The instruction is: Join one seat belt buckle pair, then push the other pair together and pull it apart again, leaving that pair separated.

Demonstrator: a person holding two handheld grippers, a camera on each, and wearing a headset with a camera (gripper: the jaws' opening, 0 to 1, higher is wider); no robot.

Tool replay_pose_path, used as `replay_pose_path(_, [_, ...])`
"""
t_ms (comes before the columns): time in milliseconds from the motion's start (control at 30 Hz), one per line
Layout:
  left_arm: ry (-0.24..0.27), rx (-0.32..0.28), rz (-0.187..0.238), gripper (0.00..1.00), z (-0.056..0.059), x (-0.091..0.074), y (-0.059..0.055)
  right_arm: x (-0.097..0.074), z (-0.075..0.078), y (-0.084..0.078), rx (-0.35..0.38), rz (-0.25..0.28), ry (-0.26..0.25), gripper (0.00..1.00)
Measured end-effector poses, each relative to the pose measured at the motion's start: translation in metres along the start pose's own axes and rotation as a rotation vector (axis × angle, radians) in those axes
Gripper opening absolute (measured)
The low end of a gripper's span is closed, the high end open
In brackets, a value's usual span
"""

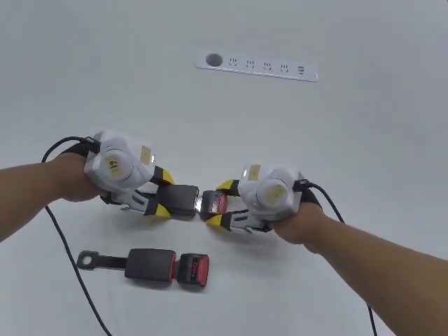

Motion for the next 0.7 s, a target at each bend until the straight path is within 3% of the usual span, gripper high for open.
replay_pose_path(367, [0.017, -0.029, 0.027, 0.33, 0.000, -0.001, -0.002, -0.006, 0.003, -0.008, 0.000, -0.012, 0.002, 0.35])
replay_pose_path(700, [0.004, -0.019, 0.011, 0.33, 0.000, -0.001, -0.001, -0.012, 0.005, -0.012, -0.018, -0.017, 0.018, 0.36])
Point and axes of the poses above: the centre of the closed fingertips' face, and the gripper's own axes: x roughly forward along the fingers, z roughly to its right, y roughly out of its top, the point moved 2 cm from there along -x, roughly backward along the fingers, and after that the axes turned 1 degree about -y, right-handed, at the moved point
